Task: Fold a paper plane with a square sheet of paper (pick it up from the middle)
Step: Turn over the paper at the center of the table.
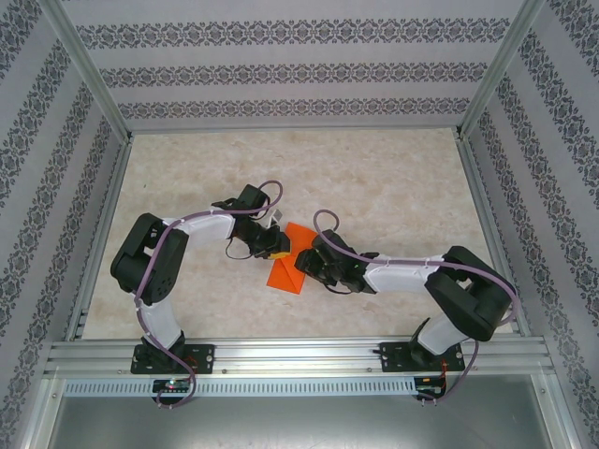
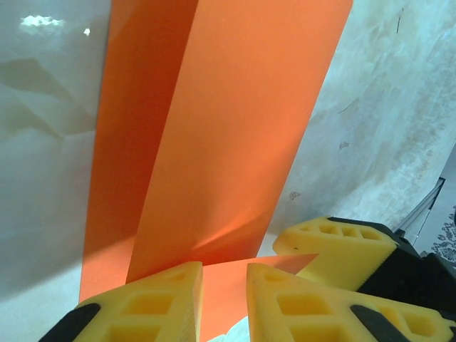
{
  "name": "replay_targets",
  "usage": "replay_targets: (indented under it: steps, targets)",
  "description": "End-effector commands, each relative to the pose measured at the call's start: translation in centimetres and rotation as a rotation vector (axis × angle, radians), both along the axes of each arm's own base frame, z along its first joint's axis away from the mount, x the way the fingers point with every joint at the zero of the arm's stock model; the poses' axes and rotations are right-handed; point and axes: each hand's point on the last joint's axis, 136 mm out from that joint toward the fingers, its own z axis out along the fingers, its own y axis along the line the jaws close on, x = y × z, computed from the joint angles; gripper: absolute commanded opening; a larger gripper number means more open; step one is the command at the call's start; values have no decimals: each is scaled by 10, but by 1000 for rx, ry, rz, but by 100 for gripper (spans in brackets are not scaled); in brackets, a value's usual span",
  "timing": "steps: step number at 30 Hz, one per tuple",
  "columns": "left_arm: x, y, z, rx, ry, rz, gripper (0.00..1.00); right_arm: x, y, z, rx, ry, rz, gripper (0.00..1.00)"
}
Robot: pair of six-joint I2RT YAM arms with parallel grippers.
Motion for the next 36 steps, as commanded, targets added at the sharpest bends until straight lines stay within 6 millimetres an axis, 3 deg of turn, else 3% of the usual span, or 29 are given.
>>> replay_targets:
  steps: [1,11,17,36]
  targets:
    - [3,-2,-3,13,-12,-25,25,8,8,6,25,-17,-6,48]
    - [3,-2,-15,29,9,-29,24,8,15,-4,42,5,6,47]
    - [2,-1,-19,36,14,-27,24,9,18,-1,68,-5,3,41]
    - [1,0,-25,43,28,-29,23,9,17,4,102,-43,1,41]
